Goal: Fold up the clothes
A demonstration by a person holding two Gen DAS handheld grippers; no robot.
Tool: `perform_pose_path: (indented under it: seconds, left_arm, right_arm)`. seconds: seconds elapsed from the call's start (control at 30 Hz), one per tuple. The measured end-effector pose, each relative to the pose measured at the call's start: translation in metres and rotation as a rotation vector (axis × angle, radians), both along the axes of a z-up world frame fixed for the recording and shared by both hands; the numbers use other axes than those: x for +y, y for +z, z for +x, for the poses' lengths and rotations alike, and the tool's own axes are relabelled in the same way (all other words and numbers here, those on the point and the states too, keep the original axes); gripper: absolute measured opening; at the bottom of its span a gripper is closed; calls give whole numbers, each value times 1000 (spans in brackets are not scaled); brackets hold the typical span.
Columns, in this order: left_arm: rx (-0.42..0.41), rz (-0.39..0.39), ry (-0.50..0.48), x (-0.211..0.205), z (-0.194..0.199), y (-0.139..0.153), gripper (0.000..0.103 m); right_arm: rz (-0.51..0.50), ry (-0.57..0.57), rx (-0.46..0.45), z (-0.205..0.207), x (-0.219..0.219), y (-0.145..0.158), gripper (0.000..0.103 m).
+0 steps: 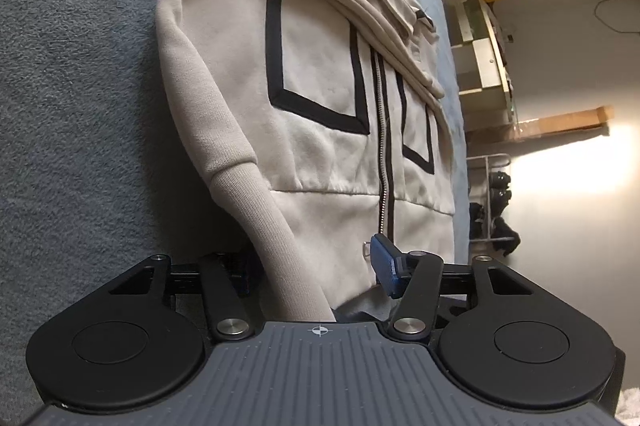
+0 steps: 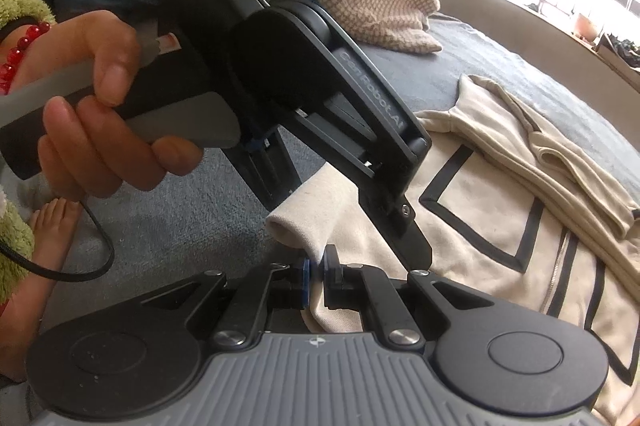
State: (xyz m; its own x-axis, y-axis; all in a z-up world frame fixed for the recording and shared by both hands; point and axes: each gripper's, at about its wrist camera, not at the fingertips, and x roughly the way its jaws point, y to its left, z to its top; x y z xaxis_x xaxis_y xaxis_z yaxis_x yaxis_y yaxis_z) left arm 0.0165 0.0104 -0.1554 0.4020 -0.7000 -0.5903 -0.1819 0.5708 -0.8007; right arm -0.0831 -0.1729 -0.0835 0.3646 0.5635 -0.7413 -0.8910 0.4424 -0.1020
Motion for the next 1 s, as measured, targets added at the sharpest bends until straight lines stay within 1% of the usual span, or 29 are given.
perform_pose_path:
  seconds: [0.07, 0.2, 0.3, 0.6, 0.7, 0.73, 0.8, 0.83, 0.9, 0.93, 1.0]
  left_arm:
    - [11, 5, 0, -2, 1, -4, 50]
    - [34, 9, 3, -3, -1, -9, 42]
    - [50, 21, 7, -3, -4, -12, 37]
    - [79, 33, 23, 0, -4, -16, 28]
    - [81, 36, 25, 2, -5, -16, 27]
    - [82, 35, 25, 2, -5, -16, 27]
    - [83, 36, 27, 3, -4, -16, 26]
    - [84, 36, 28, 3, -4, -16, 26]
    - [86, 37, 30, 3, -4, -16, 25]
    - [87, 37, 32, 3, -4, -16, 25]
    - [88, 39, 33, 3, -4, -16, 25]
  right_arm:
    - [3, 0, -3, 0, 0, 0, 5]
    - [6, 1, 2, 1, 0, 0, 5]
    - [16, -8, 23, 4, -1, 0, 6]
    - [35, -11, 51, 5, -3, 1, 11]
    - [48, 12, 61, 7, -6, 4, 14]
    - [48, 38, 75, 8, -8, 7, 16]
    - [48, 96, 107, 12, -10, 13, 18]
    - [58, 100, 141, 18, -13, 18, 23]
    - [80, 97, 216, 31, -20, 27, 27]
    - [103, 77, 258, 40, -27, 31, 27]
    - [168, -6, 336, 61, -45, 38, 28]
